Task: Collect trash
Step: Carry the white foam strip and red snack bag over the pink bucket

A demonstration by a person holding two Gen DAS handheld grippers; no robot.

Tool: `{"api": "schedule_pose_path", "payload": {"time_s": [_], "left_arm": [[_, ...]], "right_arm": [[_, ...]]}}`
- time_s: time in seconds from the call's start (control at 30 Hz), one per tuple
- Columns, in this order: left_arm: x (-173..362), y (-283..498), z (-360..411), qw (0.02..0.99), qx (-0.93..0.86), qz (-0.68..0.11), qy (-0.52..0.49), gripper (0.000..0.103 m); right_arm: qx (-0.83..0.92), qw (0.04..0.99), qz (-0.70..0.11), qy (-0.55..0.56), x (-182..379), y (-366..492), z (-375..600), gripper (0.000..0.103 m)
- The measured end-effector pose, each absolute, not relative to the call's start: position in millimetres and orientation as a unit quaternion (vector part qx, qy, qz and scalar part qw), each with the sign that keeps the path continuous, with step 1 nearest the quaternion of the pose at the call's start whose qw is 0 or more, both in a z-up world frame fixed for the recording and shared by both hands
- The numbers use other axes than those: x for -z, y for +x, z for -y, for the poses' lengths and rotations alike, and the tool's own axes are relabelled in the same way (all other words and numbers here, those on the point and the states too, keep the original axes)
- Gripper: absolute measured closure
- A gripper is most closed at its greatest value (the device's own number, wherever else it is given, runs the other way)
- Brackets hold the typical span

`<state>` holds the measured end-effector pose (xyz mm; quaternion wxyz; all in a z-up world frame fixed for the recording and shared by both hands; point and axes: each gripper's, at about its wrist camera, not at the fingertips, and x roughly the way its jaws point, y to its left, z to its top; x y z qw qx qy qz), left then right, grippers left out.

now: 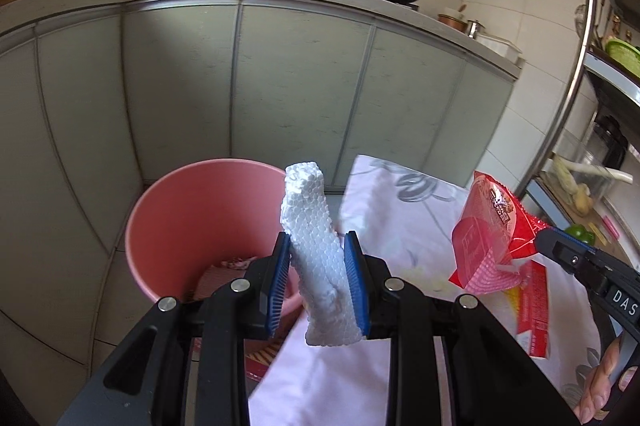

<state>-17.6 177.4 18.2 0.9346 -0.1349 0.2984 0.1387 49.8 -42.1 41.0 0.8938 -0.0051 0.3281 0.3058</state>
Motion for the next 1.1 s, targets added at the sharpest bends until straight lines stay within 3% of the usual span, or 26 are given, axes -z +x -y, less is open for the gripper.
{"api": "schedule_pose_path", "payload": {"time_s": [1.1], "left_arm": [[25,-29,-283,0.904,-0.215,-0.309,-0.202,0.076]], "right_arm": [[-0.36,0.86,-0.354,-0.07,-14,62,-88,0.092]]}}
